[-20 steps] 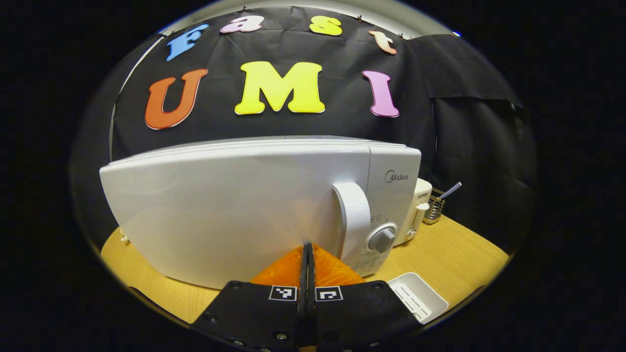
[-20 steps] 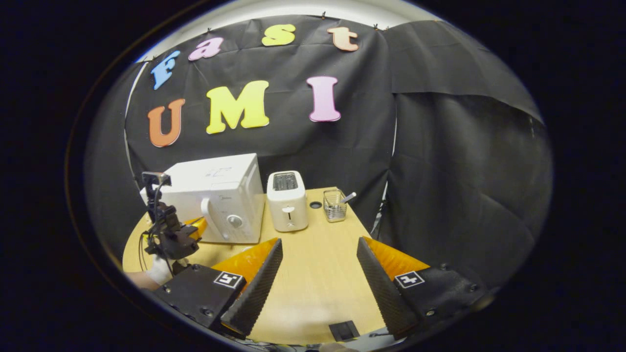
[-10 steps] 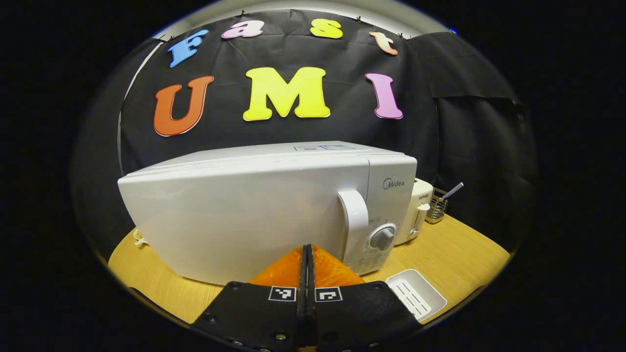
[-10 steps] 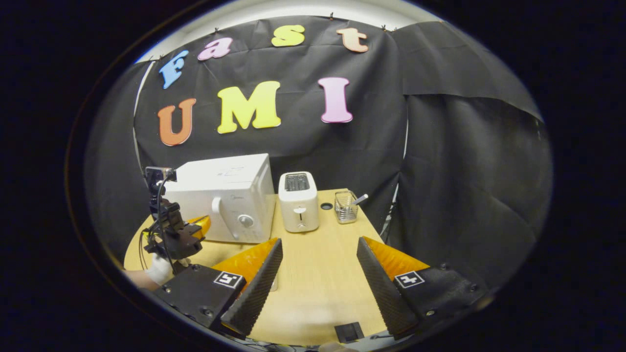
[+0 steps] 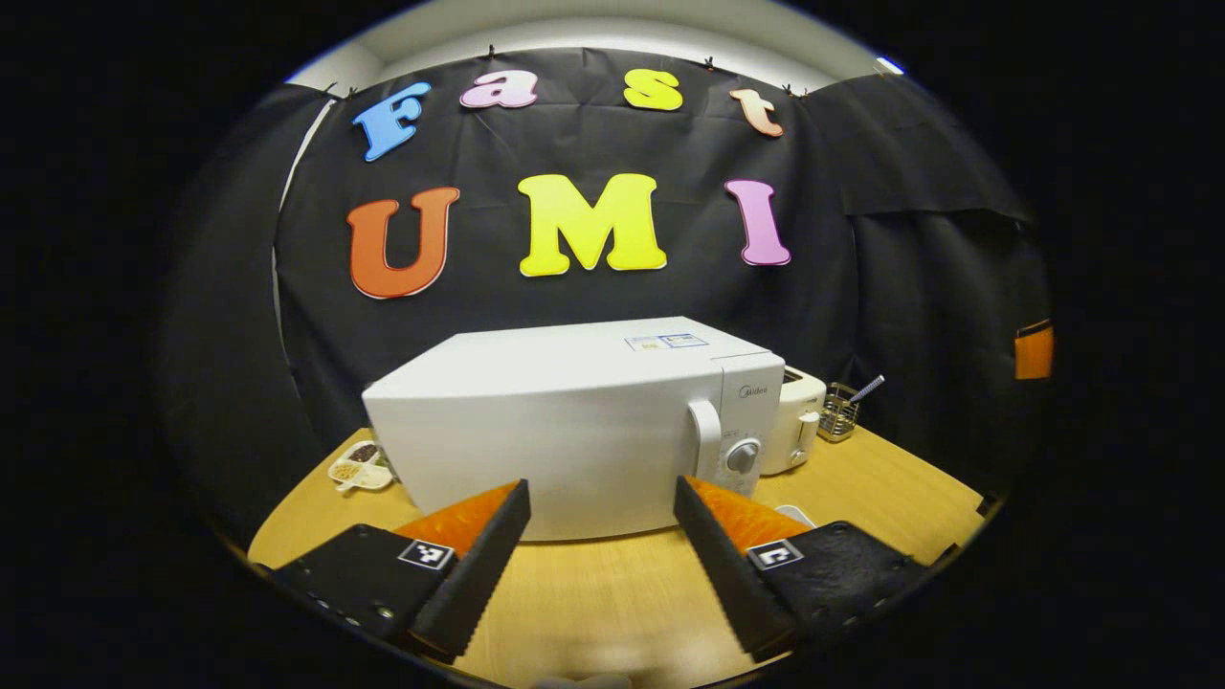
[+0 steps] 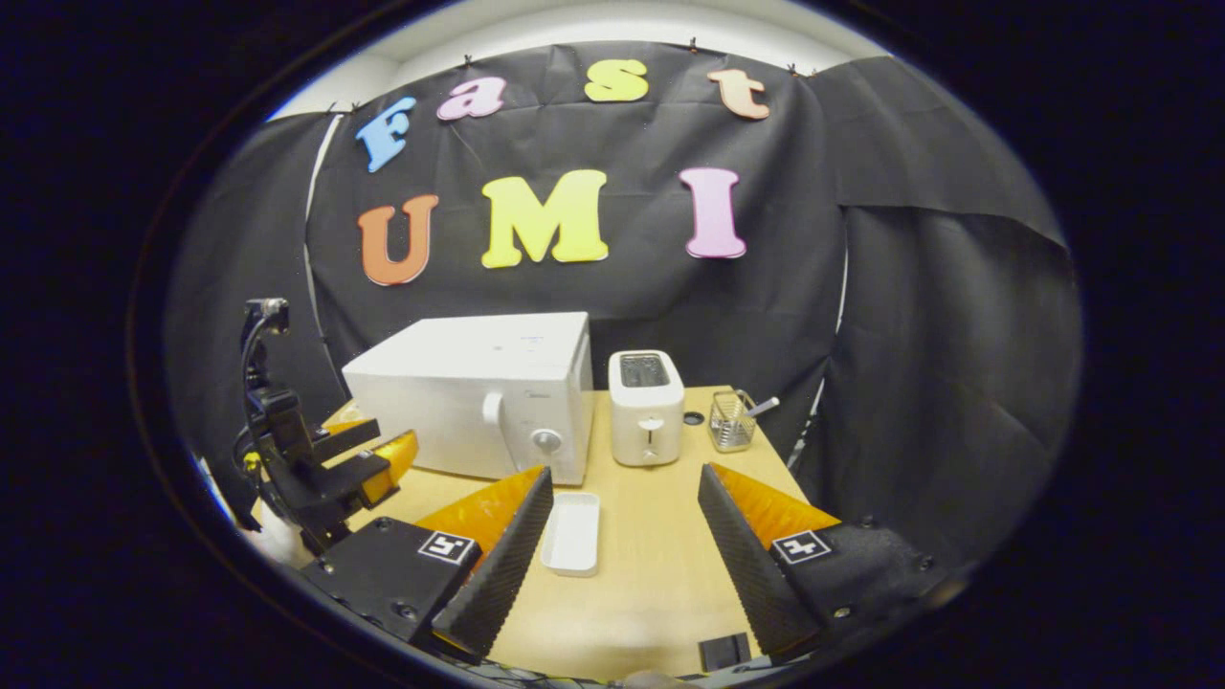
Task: Open the microwave oven with the left hand, put the food in, and close the microwave oven.
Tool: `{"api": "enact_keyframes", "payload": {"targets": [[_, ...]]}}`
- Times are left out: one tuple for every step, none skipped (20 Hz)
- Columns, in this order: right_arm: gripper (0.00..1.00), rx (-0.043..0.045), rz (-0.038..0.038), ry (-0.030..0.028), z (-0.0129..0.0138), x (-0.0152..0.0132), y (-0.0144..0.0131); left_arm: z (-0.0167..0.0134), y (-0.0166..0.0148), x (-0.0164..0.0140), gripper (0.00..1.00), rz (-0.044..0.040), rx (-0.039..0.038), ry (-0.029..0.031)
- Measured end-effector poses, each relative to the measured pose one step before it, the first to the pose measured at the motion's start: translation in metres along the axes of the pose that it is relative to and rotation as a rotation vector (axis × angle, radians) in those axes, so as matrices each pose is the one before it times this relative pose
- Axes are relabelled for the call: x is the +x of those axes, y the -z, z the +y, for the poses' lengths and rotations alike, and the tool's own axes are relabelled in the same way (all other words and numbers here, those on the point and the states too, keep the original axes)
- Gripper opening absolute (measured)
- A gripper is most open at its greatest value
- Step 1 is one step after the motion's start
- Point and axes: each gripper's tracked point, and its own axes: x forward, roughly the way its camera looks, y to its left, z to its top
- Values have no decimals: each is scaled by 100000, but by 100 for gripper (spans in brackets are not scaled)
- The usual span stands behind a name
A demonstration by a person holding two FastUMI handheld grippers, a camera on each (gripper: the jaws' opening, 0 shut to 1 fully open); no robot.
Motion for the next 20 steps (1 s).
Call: {"api": "enact_keyframes", "payload": {"targets": [[98,160,-1556,-1516,1121,-220,-625,657,-168,-1286,96,19,182,-915],[98,-221,-1476,-1431,1038,-196,-465,853,-504,-1177,96,-73,632,-962],[98,-342,-1634,-1060,988,-171,-612,1113,-757,-1363,97,-799,188,-1788],[98,-345,-1625,-473,798,2,-665,1037,-724,-1209,97,-525,-1108,-1867],[98,-3,-1573,-1348,960,-151,-656,763,-1070,-1193,97,-1247,-864,92],[98,86,-1475,-1089,1053,-203,-570,1054,-1197,-1231,96,-1703,-563,-1403],[98,36,-1430,-597,775,-164,-668,1202,-1257,-1029,96,-1860,-401,-1501],[98,-148,-1281,-560,726,-153,-581,1189,-1225,-941,96,-1258,-952,-1435],[98,-75,-1400,-697,701,-176,-656,917,-1274,-852,96,-1412,-1372,-1229],[98,-225,-1357,-167,583,-199,-542,1015,-1366,-735,96,-2027,-1431,-1561],[98,-538,-1288,171,326,-162,-568,845,-1294,-654,96,-1506,-1518,-1323],[98,-225,-1248,445,144,-152,-548,563,-1183,-722,96,-2045,-1337,-664],[98,393,-1096,470,142,-244,-584,496,-1217,-819,96,-2205,-918,-571],[98,880,-638,418,214,-258,-463,334,-1030,-635,96,-1591,-202,-64],[98,1074,-1037,644,43,-310,-545,206,-716,-486,96,-1148,506,-449],[98,570,-1013,483,138,-270,-495,259,-643,-433,95,-1183,405,-332],[98,16,-1524,907,-122,-324,-559,-7,-453,-390,95,-999,268,568],[98,-113,-1259,422,153,-281,-532,-45,-258,-329,96,-380,-133,408],[98,-442,-1318,327,118,-283,-481,-178,111,-264,95,899,-104,236],[98,-508,-552,334,66,-264,-331,57,172,-190,95,967,-212,-342]]}}
